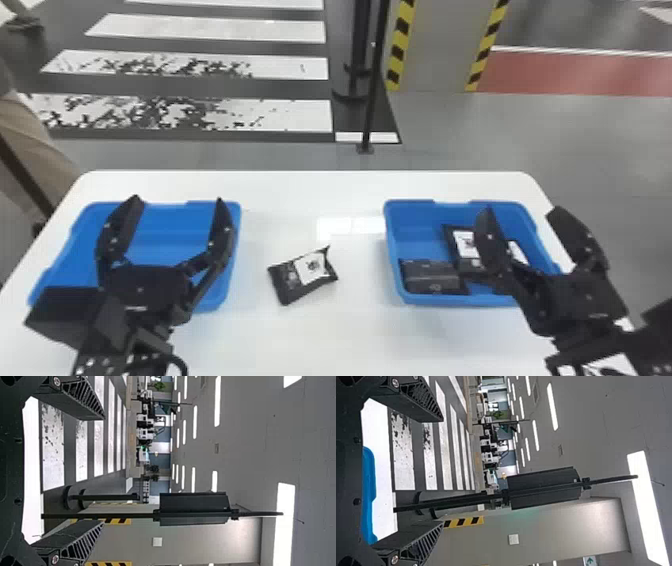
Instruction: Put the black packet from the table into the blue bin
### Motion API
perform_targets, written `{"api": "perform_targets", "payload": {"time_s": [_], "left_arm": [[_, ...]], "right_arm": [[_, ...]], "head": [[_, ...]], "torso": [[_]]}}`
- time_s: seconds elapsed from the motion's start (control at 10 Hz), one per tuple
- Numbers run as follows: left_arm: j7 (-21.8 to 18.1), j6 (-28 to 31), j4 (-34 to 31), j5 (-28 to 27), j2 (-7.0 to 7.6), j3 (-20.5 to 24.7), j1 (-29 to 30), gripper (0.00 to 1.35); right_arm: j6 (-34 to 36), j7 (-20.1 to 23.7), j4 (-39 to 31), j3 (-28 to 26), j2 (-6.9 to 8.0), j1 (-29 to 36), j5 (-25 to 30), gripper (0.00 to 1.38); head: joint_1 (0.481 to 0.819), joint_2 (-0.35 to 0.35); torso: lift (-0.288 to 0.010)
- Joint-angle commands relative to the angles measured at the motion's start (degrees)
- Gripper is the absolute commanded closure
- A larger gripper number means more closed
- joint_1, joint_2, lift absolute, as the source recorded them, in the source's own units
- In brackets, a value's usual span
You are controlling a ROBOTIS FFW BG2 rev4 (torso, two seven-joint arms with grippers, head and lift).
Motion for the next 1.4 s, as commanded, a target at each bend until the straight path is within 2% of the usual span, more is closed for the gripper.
{"api": "perform_targets", "payload": {"time_s": [0.0, 0.5, 0.8, 1.1, 1.3], "left_arm": [[0.00, 0.03, 0.00, 0.00, -0.09, 0.11, 0.13, 0.09], [0.00, -0.11, 0.00, 0.23, -0.09, 0.11, 0.13, 0.09], [0.00, 0.03, 0.00, 0.11, -0.18, 0.00, 0.13, 0.09], [0.00, 0.31, 0.00, 0.11, -0.26, 0.00, -0.01, 0.09], [0.00, 0.31, 0.00, 0.23, -0.26, 0.00, -0.01, 0.09]], "right_arm": [[0.00, 0.00, 0.04, 0.08, 0.01, 0.09, 0.00, 0.10], [0.14, 0.00, 0.18, 0.08, -0.08, -0.19, -0.23, 0.10], [10.83, 2.81, 2.00, 3.05, -0.95, -6.66, -1.37, 0.09], [26.15, 9.31, 8.19, 7.85, -2.36, -15.80, -0.46, 0.09], [31.08, 10.89, 11.43, 12.42, -3.15, -20.73, 1.71, 0.09]], "head": [[0.695, -0.061], [0.695, -0.060], [0.695, -0.042], [0.695, 0.022], [0.695, 0.079]], "torso": [[-0.110], [-0.110], [-0.110], [-0.110], [-0.110]]}}
